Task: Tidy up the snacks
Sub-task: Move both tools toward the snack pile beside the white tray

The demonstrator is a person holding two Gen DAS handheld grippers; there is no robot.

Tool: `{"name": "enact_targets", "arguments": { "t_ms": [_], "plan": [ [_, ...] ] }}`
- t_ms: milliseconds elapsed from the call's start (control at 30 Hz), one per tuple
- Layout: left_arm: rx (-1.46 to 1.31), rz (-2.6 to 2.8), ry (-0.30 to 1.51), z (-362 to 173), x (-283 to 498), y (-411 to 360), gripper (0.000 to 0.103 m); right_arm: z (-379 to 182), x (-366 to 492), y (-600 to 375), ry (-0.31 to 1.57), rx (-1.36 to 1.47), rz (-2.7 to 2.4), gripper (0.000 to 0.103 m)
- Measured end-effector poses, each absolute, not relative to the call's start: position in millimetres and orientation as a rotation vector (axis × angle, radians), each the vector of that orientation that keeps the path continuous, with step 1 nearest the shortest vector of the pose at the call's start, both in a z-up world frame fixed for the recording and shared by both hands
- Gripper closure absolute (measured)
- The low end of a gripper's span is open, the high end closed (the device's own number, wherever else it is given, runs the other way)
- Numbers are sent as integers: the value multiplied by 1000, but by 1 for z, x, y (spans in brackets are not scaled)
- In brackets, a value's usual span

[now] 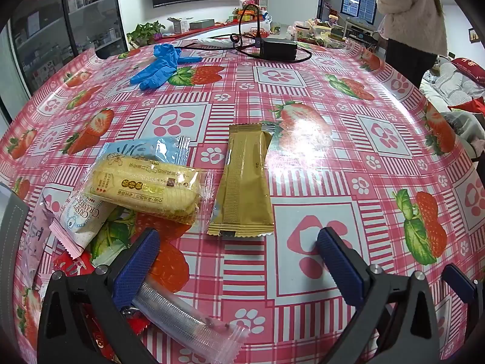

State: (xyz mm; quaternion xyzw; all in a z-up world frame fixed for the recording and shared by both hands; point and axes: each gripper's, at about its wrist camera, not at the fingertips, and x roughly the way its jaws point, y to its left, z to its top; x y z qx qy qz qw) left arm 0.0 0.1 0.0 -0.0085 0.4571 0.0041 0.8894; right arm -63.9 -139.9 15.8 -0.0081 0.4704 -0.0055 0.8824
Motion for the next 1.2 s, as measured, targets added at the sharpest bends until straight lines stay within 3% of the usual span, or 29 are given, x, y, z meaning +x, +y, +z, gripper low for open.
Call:
{"name": "enact_targets", "arguments": {
  "t_ms": [367,500,667,900,1200],
  "plan": [
    [15,-63,1061,8,-3,0,0,15,-64,-140,979,-17,-11,0],
    [18,-133,960,47,-40,7,0,15,-64,-141,979,-15,-9,0],
    [0,-88,861,76,-74,67,0,15,-63,-141,979,-15,-9,0],
    [-61,-26,1003,43,-80,145,0,15,-64,-141,979,-15,-9,0],
    [-152,-55,1085,12,-87,137,0,15,-64,-140,979,-15,-9,0]
  ]
}}
